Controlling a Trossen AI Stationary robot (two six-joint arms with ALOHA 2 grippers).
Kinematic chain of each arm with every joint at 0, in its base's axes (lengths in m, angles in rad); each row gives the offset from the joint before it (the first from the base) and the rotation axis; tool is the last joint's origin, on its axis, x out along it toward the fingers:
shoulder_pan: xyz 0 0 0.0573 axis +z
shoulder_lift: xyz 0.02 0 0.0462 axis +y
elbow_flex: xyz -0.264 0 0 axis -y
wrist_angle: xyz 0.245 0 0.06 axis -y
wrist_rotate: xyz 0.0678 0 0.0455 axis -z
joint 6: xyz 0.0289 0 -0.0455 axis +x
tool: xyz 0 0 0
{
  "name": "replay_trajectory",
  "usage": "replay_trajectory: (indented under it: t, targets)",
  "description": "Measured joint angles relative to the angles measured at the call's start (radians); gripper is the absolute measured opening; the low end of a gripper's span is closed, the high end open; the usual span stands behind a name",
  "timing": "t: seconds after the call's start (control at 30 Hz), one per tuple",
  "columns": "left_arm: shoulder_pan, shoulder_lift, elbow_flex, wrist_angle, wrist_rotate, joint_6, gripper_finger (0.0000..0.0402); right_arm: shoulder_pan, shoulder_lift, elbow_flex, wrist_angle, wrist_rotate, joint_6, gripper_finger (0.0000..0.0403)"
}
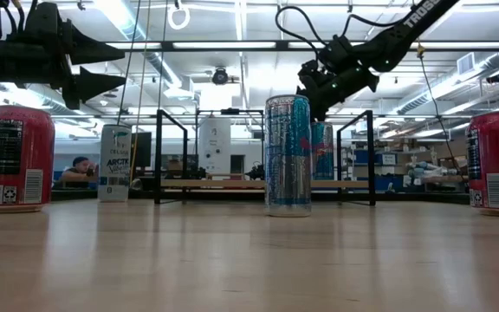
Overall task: Place canned beverage on shelf
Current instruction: Put the left white-yellow soda can on the shelf, then put the right red-black soda can on the shelf
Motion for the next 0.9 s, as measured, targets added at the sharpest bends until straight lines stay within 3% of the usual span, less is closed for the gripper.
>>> replay_trajectory:
  t: [0.23, 0.57, 0.73, 0.9]
  targets:
    - [0.000, 0.000, 0.000, 0.000, 0.000, 0.000, 0.0321, 0.015, 0.002, 0.011, 0.029, 0.033, 0.006, 0.0365]
    - [0.000, 0.000, 0.000, 0.000, 0.000, 0.000, 0.0321, 0.012, -0.039, 0.080, 0.019, 0.008, 0.125, 0.0369]
    - [0.000, 0.000, 0.000, 0.000, 0.000, 0.000, 0.0321, 0.022, -0.093, 0.106, 0.014, -0.106, 0.288, 0.0369]
    - [0.000, 0.000, 0.000, 0.000, 0.000, -0.002, 0.0321, 0.063, -0.169, 0.106, 0.007, -0.361, 0.336, 0.0369]
